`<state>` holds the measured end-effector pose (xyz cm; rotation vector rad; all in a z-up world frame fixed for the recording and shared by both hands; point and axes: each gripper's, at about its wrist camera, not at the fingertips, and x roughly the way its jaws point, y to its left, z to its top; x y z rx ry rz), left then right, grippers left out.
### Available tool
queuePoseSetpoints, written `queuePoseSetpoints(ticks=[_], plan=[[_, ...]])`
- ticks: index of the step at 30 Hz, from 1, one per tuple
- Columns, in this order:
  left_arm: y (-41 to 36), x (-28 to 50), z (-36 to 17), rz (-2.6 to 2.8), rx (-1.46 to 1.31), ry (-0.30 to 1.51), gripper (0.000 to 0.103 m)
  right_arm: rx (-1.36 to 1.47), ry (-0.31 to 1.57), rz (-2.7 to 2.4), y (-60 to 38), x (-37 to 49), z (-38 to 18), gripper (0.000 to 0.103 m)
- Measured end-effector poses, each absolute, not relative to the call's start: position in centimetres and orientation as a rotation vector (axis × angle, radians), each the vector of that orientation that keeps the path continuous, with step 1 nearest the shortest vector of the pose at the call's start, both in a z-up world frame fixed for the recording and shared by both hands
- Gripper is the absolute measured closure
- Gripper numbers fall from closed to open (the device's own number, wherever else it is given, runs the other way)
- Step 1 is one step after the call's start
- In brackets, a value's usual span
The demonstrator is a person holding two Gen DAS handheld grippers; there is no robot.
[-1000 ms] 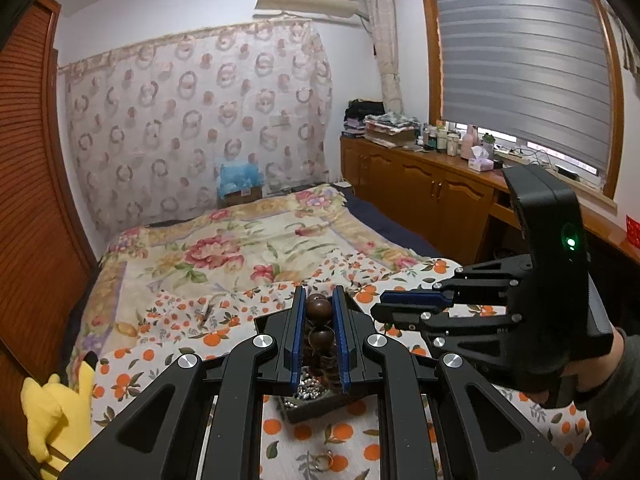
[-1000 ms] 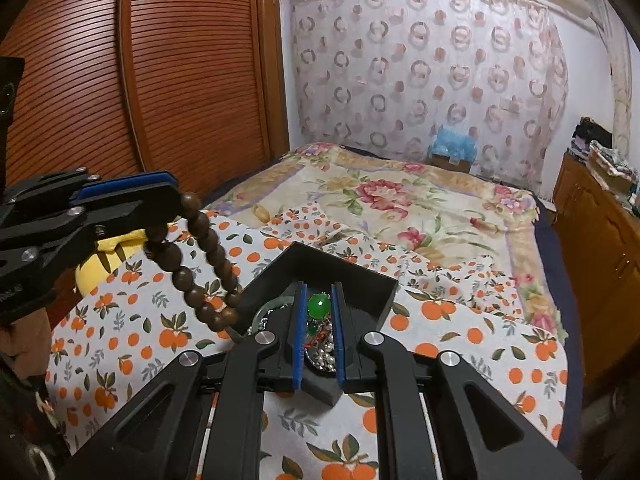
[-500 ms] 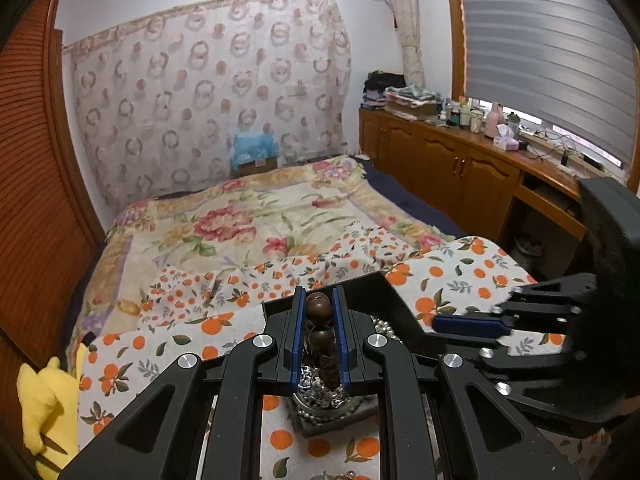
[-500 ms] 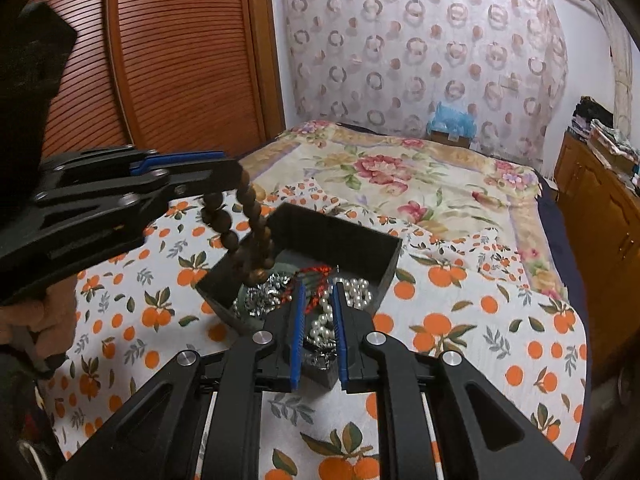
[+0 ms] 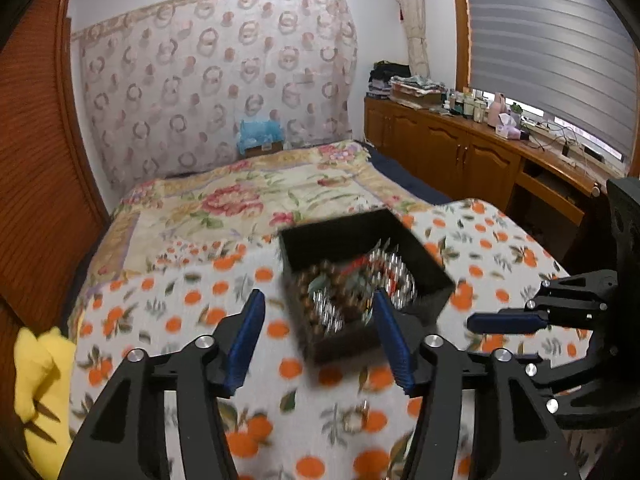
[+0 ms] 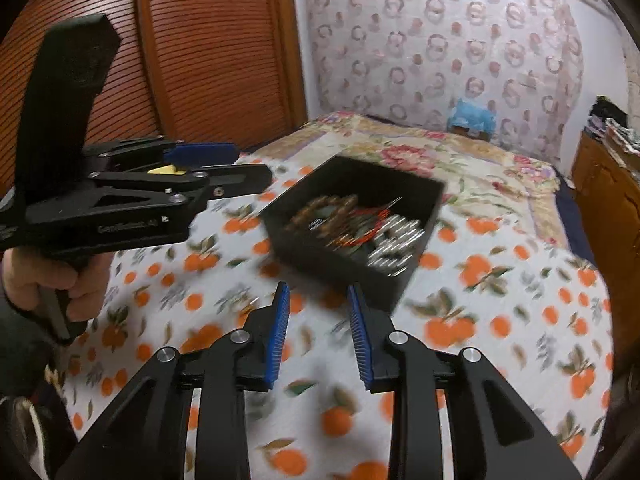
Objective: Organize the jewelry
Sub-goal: 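Move both tools back over the gold rings on the bed, then grasp a small gold ring with the right tool while the left grasps another gold ring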
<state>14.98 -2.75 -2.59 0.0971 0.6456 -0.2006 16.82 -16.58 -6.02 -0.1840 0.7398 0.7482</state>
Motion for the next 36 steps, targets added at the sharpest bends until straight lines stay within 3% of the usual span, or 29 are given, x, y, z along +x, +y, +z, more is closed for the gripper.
queuePoseSetpoints(ticks=[2, 4, 7, 21, 22, 23, 24, 36], plan=[[-2.1, 14.2, -3.2, -0.191, 0.093, 0.660, 0.045, -0.197, 0.761, 0.776, -15.8, 15.8, -6.9, 0.071], [-1.2, 12.8, -4.0, -0.178, 0.085, 0.664, 0.036, -0.216, 0.778, 0.802, -14.8, 14.8, -7.8, 0.071], [0.1, 11.9, -4.9, -0.166, 0.064, 0.691, 0.033, -0.243, 0.795, 0.836, -13.5, 13.7, -8.5, 0.071], [2.5, 10.8, -8.4, -0.162, 0.034, 0.789, 0.032, -0.390, 0.834, 0.897, -9.1, 11.8, -9.7, 0.071], [2.3, 10.8, -8.4, -0.167, 0.036, 0.788, 0.032, -0.408, 0.830, 0.886, -9.0, 11.7, -9.9, 0.072], [2.1, 10.8, -8.3, -0.170, 0.037, 0.788, 0.032, -0.416, 0.829, 0.884, -9.0, 11.7, -10.0, 0.085], [1.9, 10.9, -8.3, -0.176, 0.038, 0.790, 0.032, -0.419, 0.824, 0.881, -9.1, 11.7, -10.0, 0.089], [-1.1, 12.8, -9.2, -0.265, 0.059, 0.835, 0.032, -0.336, 0.815, 0.779, -14.3, 13.7, -9.2, 0.089]])
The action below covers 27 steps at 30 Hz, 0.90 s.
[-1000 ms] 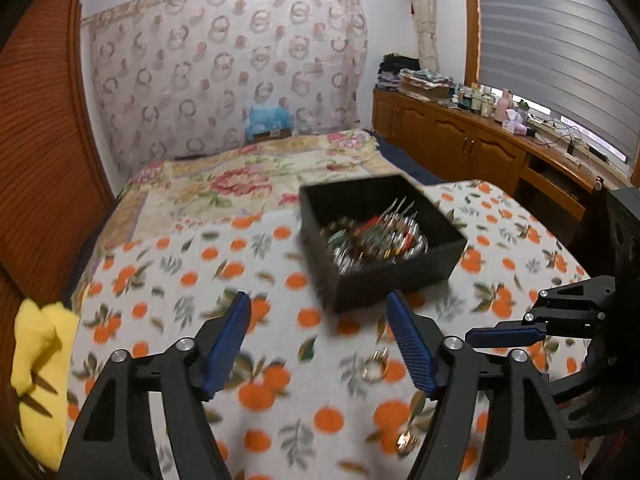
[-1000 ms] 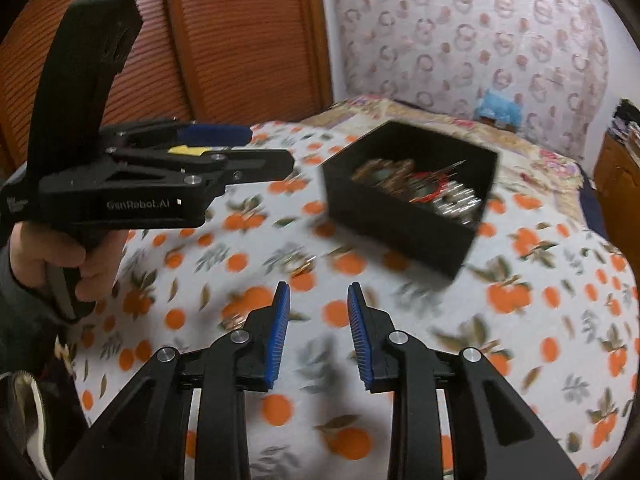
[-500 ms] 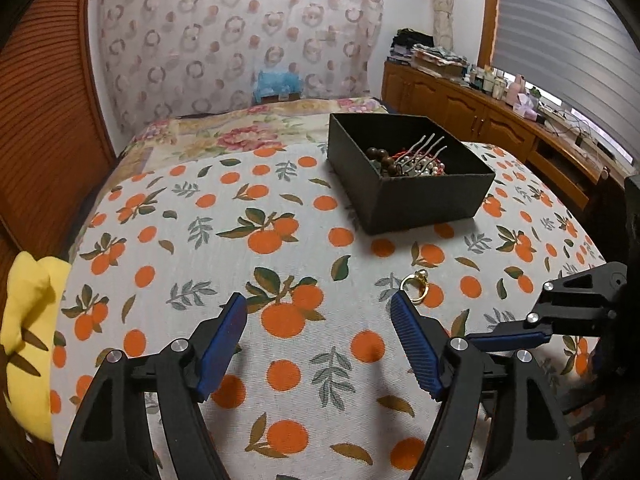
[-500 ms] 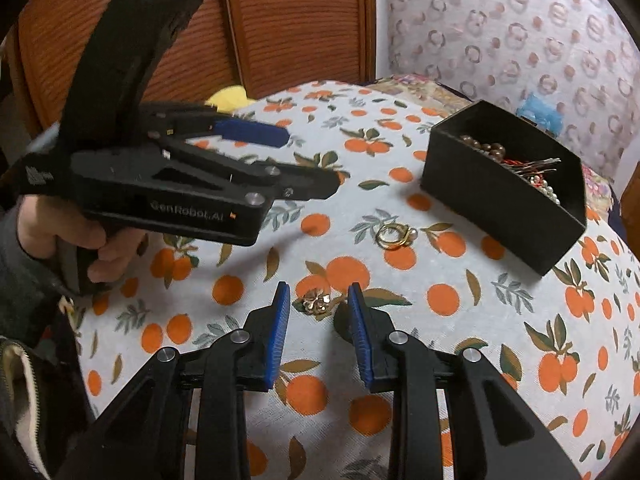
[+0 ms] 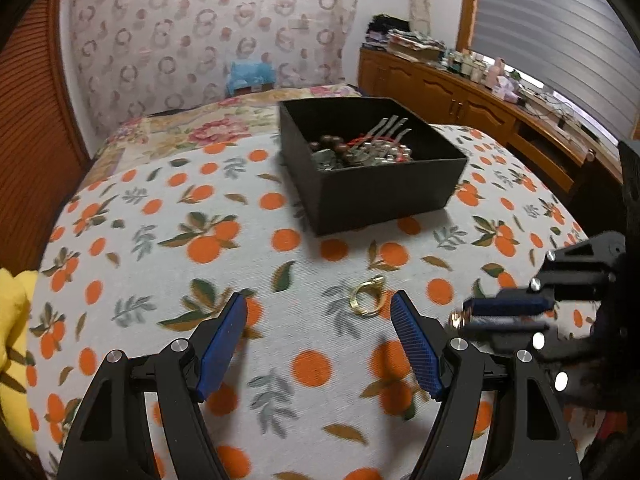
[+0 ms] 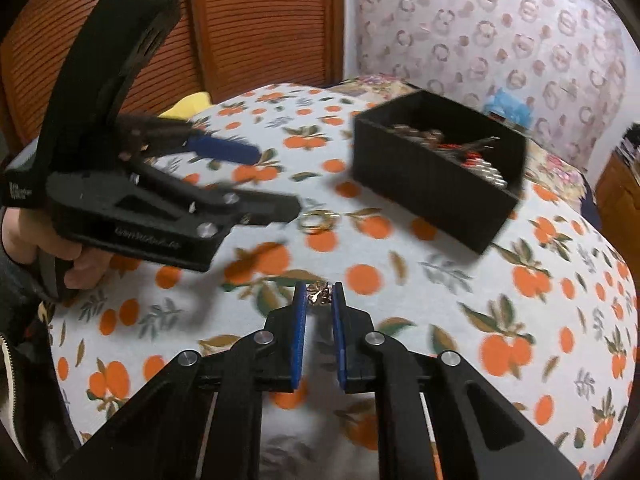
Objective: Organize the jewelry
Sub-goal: 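Grasp a small gold ring with the right tool while the left grasps another gold ring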
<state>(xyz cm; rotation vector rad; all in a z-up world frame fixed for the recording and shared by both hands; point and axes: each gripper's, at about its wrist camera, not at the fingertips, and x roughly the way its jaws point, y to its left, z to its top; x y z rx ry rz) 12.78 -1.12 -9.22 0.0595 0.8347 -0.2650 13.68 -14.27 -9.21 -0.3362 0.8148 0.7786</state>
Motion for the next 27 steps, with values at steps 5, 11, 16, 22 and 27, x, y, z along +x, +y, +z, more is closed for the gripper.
queuePoseSetpoints(ticks=[5, 11, 16, 22, 27], plan=[[-2.8, 13.4, -9.4, -0.311, 0.092, 0.850, 0.042, -0.316, 0.800, 0.735, -16.1, 14.6, -8.6, 0.089], [-3.8, 13.9, -10.2, -0.316, 0.130, 0.877, 0.065, -0.308, 0.790, 0.721, -16.9, 15.2, -8.2, 0.089], [-3.8, 13.8, -10.1, -0.328, 0.119, 0.869, 0.085, -0.308, 0.786, 0.713, -16.9, 15.5, -8.0, 0.089], [-3.3, 13.6, -8.7, -0.321, 0.090, 0.827, 0.099, -0.301, 0.769, 0.700, -17.1, 16.4, -6.9, 0.089], [-2.7, 13.5, -7.8, -0.311, 0.084, 0.816, 0.099, -0.298, 0.746, 0.696, -17.1, 16.7, -5.8, 0.089]])
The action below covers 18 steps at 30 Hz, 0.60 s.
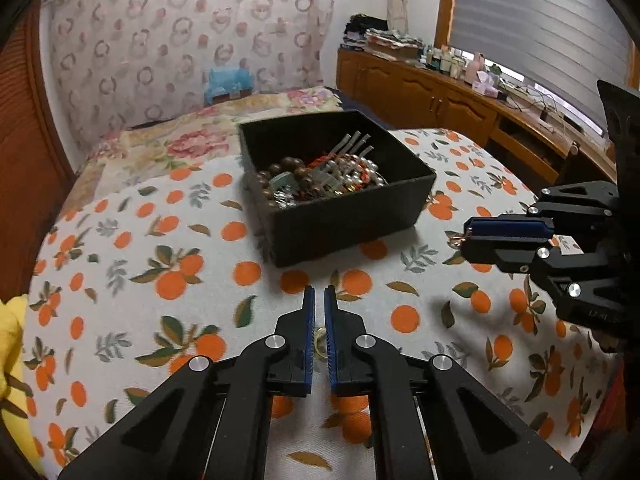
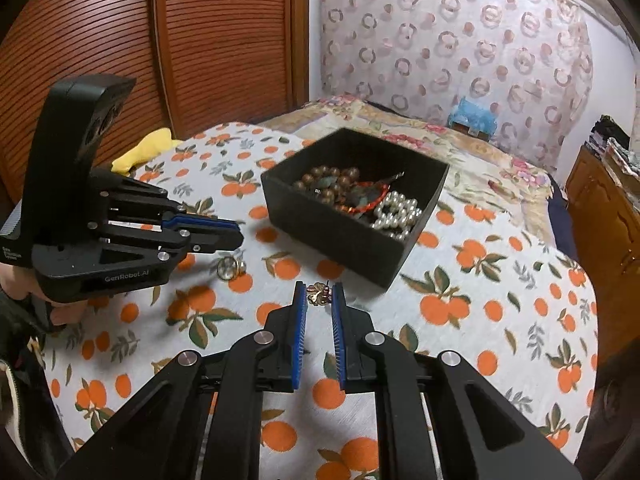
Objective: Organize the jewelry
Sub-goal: 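Grasp a small gold ring with the right tool while the left grasps another gold ring, then drop both gold rings into the black box and open both tools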
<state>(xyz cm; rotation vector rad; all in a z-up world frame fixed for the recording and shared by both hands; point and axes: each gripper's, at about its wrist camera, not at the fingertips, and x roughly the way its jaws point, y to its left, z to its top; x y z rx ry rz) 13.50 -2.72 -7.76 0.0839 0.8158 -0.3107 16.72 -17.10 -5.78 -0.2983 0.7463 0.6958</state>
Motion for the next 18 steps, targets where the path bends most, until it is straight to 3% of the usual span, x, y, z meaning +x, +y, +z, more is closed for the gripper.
queuePoseSetpoints(ticks=[3, 5, 6, 7, 12, 15, 17, 18], plan=[[-1.8, 12.8, -7.4, -0.307, 0.063, 0.805, 0.099, -0.300, 0.747, 0.696, -17.1, 16.6, -5.8, 0.089], [-1.6, 12.6, -7.5, -0.294, 0.067, 0.802, 0.082, -0.301, 0.752, 0.695, -17.0, 16.6, -6.0, 0.089], [-1.6, 12.7, -7.6, -0.288, 0.067, 0.806, 0.061, -0.300, 0.754, 0.694, -17.0, 16.6, -6.1, 0.089], [-1.5, 12.7, -7.8, -0.289, 0.065, 0.805, 0.058, -0.298, 0.756, 0.694, -16.9, 16.7, -6.1, 0.089], [-2.8, 12.9, -9.4, -0.312, 0.112, 0.852, 0.060, -0.299, 0.755, 0.693, -16.9, 16.6, -6.1, 0.089], [-3.6, 13.1, -10.3, -0.306, 0.153, 0.866, 0.072, -0.299, 0.752, 0.691, -17.0, 16.7, -6.1, 0.089], [-3.7, 13.0, -10.4, -0.314, 0.165, 0.864, 0.085, -0.296, 0.749, 0.688, -17.2, 16.7, -6.0, 0.089], [-3.7, 13.0, -10.3, -0.325, 0.156, 0.869, 0.085, -0.296, 0.748, 0.687, -17.3, 16.7, -5.9, 0.089]])
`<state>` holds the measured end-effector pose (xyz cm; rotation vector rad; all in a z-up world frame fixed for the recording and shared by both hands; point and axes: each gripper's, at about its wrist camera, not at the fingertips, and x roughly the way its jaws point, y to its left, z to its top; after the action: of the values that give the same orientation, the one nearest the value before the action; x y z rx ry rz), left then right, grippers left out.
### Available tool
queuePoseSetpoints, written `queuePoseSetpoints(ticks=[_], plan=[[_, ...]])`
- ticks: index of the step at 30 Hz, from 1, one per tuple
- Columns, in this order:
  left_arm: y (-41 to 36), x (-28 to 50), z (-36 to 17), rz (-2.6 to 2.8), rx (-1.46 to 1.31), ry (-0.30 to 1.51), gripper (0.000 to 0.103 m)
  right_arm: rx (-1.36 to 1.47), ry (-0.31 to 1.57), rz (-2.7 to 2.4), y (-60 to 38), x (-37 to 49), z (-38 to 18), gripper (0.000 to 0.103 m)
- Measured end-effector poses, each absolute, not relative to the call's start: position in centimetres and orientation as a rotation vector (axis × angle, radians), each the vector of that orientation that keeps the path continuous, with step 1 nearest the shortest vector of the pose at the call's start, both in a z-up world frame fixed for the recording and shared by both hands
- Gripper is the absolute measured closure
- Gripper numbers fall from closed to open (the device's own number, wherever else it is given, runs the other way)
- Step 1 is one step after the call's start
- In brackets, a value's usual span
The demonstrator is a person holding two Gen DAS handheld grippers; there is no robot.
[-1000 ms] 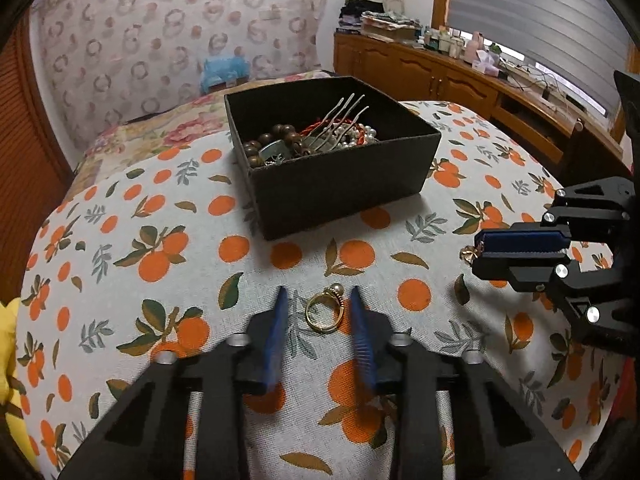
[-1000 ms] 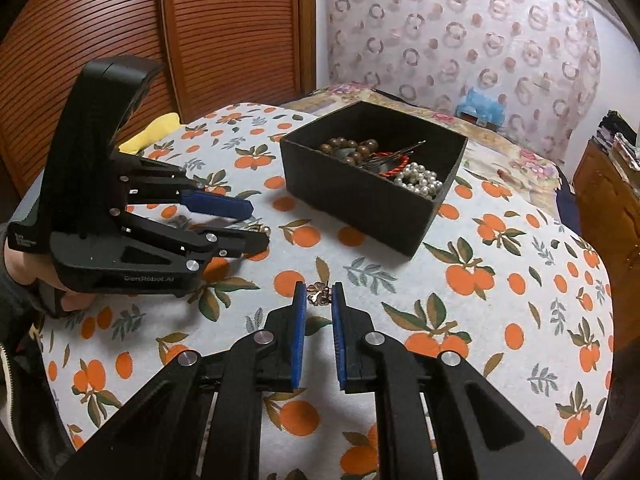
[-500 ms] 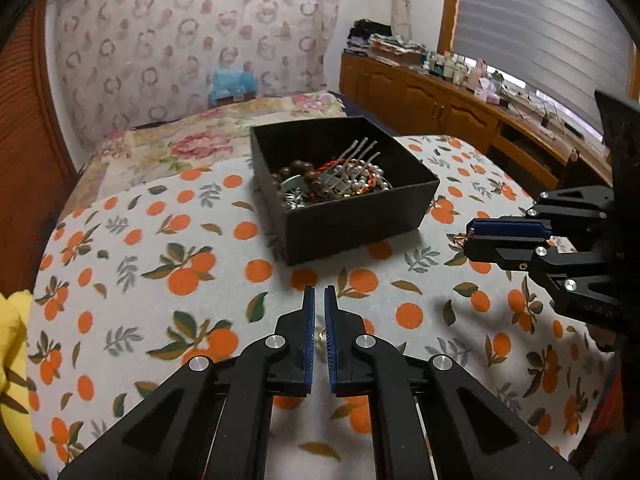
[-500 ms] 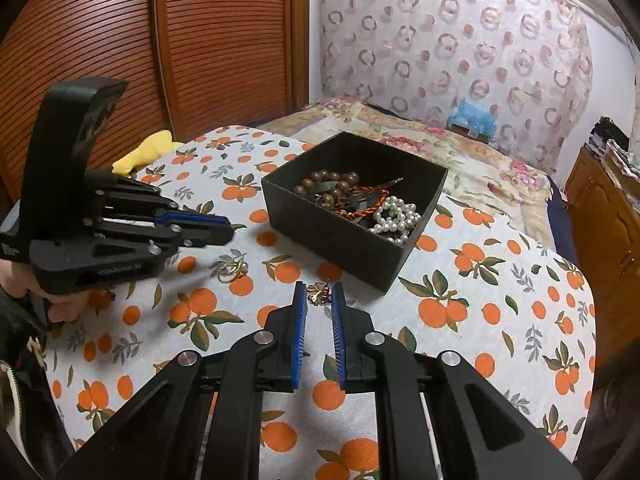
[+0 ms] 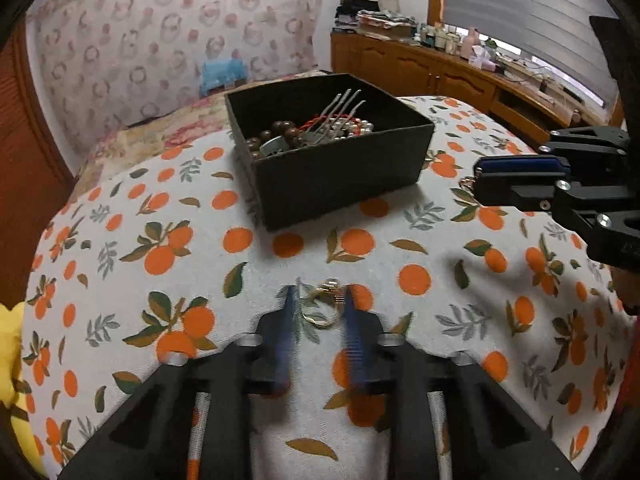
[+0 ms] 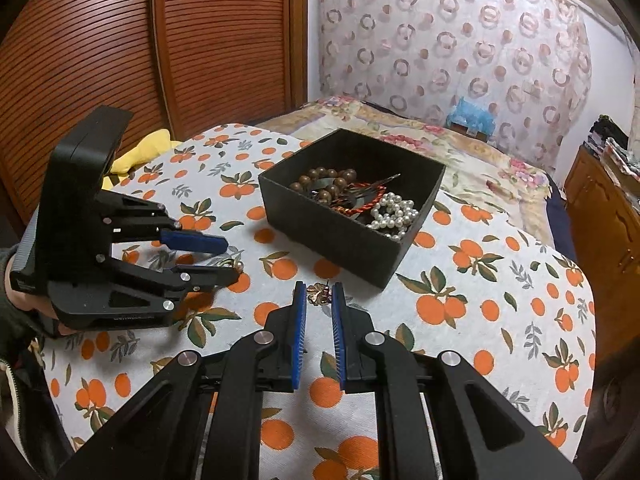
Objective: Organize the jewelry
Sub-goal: 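Drop both gold rings into the black box and open both tools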
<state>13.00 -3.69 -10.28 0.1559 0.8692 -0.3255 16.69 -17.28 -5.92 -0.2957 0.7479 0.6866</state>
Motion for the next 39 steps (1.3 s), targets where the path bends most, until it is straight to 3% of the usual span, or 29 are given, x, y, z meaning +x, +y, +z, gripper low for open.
queuePoseSetpoints(ticks=[18, 28, 31, 39], plan=[[-3.6, 16.9, -4.1, -0.280, 0.096, 0.729, 0.085, -0.220, 0.691, 0.618, -16.9, 24.9, -2.6, 0.089], [-3.7, 20.0, -4.0, -0.244, 0.095, 0.727, 0.085, -0.150, 0.719, 0.597, -15.9, 29.8, -2.9, 0.088], [-3.6, 20.4, -4.2, -0.240, 0.084, 0.732, 0.085, -0.137, 0.726, 0.591, -16.0, 30.0, -3.3, 0.076], [-3.9, 21.0, -4.6, -0.233, 0.077, 0.732, 0.084, -0.127, 0.710, 0.581, -17.4, 28.1, -3.7, 0.076]])
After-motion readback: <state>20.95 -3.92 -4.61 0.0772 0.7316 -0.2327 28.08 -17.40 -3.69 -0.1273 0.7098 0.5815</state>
